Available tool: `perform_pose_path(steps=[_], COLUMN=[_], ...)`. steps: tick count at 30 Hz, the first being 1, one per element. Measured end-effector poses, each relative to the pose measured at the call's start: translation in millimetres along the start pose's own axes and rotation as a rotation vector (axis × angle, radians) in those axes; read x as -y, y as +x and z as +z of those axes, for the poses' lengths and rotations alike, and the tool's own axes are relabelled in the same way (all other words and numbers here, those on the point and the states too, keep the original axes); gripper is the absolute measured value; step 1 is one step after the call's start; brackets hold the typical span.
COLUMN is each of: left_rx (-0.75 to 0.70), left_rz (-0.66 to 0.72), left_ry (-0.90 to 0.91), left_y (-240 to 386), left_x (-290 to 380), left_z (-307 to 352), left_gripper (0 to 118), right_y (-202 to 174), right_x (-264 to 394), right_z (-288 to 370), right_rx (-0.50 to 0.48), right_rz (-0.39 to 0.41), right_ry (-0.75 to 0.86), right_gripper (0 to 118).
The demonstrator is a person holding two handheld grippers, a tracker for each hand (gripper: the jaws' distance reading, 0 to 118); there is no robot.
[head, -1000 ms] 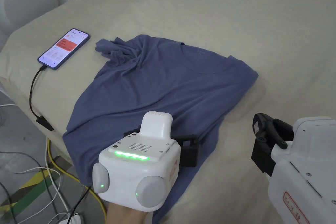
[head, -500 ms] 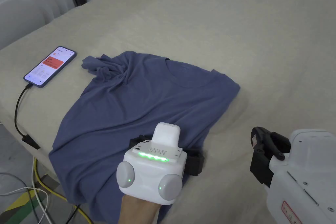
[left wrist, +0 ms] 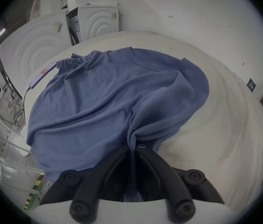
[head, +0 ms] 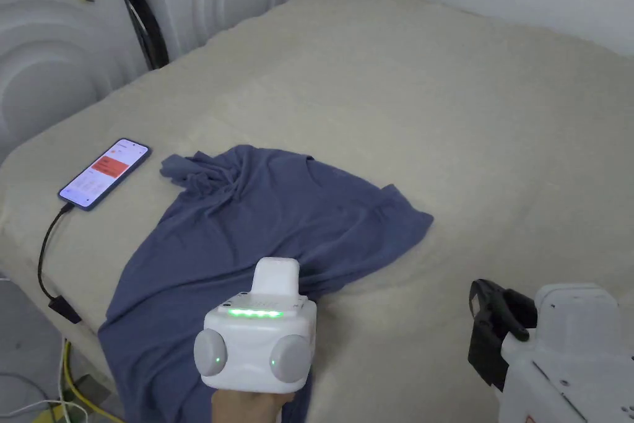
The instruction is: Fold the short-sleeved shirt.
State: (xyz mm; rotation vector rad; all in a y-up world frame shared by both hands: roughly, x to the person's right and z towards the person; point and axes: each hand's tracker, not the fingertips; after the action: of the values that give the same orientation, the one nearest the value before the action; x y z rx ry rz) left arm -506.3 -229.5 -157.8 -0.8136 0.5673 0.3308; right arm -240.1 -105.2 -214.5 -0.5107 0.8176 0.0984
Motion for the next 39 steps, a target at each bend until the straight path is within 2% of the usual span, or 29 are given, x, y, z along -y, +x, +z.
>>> perform_pose_path(steps=[5, 8, 10, 15, 21, 30, 37, 39], left_rx=[-0.012, 0.006, -0.008, 0.015, 0.082, 0.334, 0.636, 0.658], left_rz=[-0.044, 0.019, -0.009, -0.092, -0.193, -0.349, -0.495, -0.586], left_ry=[-0.028, -0.010, 0.006, 0.138, 0.351, 0.559, 0.512, 0.492], left_y=[7.0, 6.5, 10.7, 28.1, 83.2, 205.1, 308.5, 340.0], left_x=[-15.3, -16.6, -18.6, -44.1, -95.8, -120.8, -84.6, -68.3], left_z=[20.7, 35.6, 50.7, 112.0, 212.3, 332.8, 344.0, 340.9], left_gripper=[2, 2, 2, 2, 2, 2, 2, 2], right_y=[6.1, 15.7, 24.3, 49.6, 82.5, 124.9, 156.8, 166.9], right_x=[-5.8, -11.1, -14.5, -18.9, -16.5, -10.2, 7.8, 14.3], right_z=[27.6, 49.2, 65.3, 110.5, 168.9, 250.9, 303.7, 315.4], right_rx=[0.028, 0.044, 0.066, 0.129, 0.202, 0.318, 0.462, 0.505], right_rz=[0.033, 0.029, 0.020, -0.009, -0.047, -0.079, -0.090, -0.100], right_ry=[0.034, 0.065, 0.089, 0.153, 0.217, 0.293, 0.299, 0.288], right_gripper=[2, 2, 2, 2, 2, 2, 2, 2])
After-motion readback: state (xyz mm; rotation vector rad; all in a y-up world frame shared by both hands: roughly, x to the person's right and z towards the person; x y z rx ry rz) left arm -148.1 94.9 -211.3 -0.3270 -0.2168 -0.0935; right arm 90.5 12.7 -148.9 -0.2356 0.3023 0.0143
